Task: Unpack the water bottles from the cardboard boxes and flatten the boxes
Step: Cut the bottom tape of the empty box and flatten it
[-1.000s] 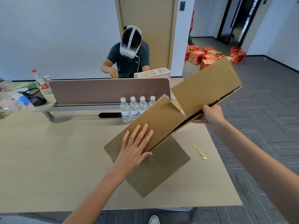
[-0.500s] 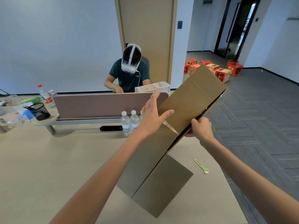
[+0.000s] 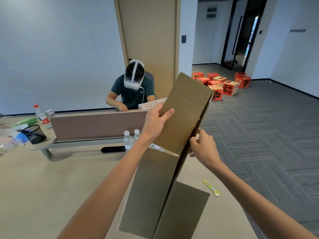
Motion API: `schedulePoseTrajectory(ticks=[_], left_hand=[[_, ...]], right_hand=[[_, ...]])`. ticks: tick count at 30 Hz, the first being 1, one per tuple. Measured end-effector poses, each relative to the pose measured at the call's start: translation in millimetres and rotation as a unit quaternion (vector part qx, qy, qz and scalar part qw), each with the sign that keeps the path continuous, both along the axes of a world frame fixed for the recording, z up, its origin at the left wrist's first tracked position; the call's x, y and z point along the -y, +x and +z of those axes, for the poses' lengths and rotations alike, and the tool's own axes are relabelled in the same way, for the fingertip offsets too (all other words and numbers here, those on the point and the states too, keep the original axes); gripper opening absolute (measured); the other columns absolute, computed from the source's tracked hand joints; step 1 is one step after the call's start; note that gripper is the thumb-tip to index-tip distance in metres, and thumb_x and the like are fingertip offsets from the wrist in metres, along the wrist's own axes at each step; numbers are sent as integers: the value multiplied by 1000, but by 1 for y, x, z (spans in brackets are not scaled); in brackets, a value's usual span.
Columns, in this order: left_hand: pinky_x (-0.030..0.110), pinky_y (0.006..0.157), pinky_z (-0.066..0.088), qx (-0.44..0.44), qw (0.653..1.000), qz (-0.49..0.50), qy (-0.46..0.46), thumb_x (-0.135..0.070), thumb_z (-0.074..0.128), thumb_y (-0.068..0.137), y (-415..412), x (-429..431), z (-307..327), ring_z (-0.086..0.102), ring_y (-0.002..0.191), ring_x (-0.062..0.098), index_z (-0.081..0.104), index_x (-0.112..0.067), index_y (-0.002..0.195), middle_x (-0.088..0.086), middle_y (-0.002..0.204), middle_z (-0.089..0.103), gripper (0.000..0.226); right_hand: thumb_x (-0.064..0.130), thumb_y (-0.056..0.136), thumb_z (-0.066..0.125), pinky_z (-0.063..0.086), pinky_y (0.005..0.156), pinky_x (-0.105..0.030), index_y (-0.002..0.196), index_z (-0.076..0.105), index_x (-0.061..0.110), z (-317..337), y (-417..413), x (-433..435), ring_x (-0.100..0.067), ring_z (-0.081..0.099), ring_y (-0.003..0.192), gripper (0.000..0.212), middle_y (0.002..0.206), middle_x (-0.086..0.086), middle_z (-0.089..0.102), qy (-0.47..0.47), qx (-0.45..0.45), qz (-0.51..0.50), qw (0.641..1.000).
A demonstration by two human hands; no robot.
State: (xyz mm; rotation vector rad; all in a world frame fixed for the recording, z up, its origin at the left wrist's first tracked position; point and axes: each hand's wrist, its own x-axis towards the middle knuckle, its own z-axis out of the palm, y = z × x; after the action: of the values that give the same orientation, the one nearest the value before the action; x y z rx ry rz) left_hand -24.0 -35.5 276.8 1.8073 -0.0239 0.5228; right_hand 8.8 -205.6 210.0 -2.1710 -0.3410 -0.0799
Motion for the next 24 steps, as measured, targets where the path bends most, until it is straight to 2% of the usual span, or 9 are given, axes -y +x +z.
schedulePoseTrajectory(ticks=[2, 5, 8, 12, 14, 16, 20, 22, 24], left_hand=[[28, 84, 58, 7, 1000, 8, -26, -22, 56, 100, -7, -9, 4, 68, 102, 11, 58, -13, 130, -2, 116, 70, 32], [29, 84, 58, 11, 999, 27, -14, -26, 54, 100, -17, -25, 14, 68, 99, 10, 58, -16, 129, -6, 113, 70, 31], [24, 79, 57, 14, 999, 33, -17, -26, 55, 100, -25, -39, 22, 68, 94, 8, 62, -22, 119, -10, 105, 72, 21], [20, 72, 56, 19, 998, 49, -38, -25, 56, 99, -35, -49, 22, 69, 90, 7, 63, -28, 114, -9, 105, 72, 17], [18, 69, 54, 19, 996, 59, -57, -25, 56, 99, -38, -51, 17, 69, 89, 6, 64, -32, 111, -7, 106, 72, 16], [18, 68, 55, 17, 994, 75, -77, -26, 56, 99, -41, -53, 11, 69, 90, 6, 64, -32, 112, -8, 107, 72, 16], [30, 78, 57, 10, 987, 121, -108, -35, 55, 99, -45, -59, -1, 68, 99, 12, 61, -26, 126, -9, 113, 71, 30], [34, 83, 56, 11, 982, 148, -117, -37, 55, 98, -46, -62, -2, 67, 103, 14, 57, -24, 133, -8, 116, 69, 37], [34, 84, 54, 15, 978, 170, -119, -37, 54, 99, -48, -63, -2, 64, 106, 15, 55, -23, 136, -7, 119, 67, 41]], right_hand=[[47, 88, 32, 57, 67, -46, 113, 53, 17, -2, -2, 5, -21, 68, 67, 45, 72, -2, 68, 19, 52, -10, 998], [47, 97, 32, 58, 68, -45, 110, 60, 18, -4, 2, 13, -15, 68, 69, 41, 74, 1, 70, 88, 100, -33, 991], [50, 96, 45, 53, 88, -40, 121, 55, 17, -5, 14, 21, -14, 62, 98, 43, 114, -2, 64, 105, 70, -50, 991], [63, 82, 61, 35, 106, -42, 149, 21, 19, -1, 29, 26, -20, 40, 131, 90, 148, -2, 35, 173, -86, -5, 981], [55, 85, 64, 32, 111, -47, 151, 18, 19, 1, 38, 32, -16, 40, 126, 88, 139, 4, 37, 193, -162, 48, 967], [50, 79, 68, 39, 109, -47, 144, 36, 17, 1, 46, 37, -17, 49, 122, 79, 136, 5, 48, 210, -188, 81, 956], [28, 89, 68, 50, 77, -27, 114, 63, 3, 9, 50, 51, -21, 63, 99, 36, 106, -4, 69, 291, -122, 98, 944], [32, 93, 63, 49, 67, -20, 103, 64, -6, 21, 48, 57, -16, 62, 82, 40, 90, -7, 68, 318, -115, 131, 932], [44, 96, 52, 45, 60, -21, 87, 65, 2, 40, 41, 59, -11, 57, 64, 45, 76, -7, 62, 309, -124, 153, 931]])
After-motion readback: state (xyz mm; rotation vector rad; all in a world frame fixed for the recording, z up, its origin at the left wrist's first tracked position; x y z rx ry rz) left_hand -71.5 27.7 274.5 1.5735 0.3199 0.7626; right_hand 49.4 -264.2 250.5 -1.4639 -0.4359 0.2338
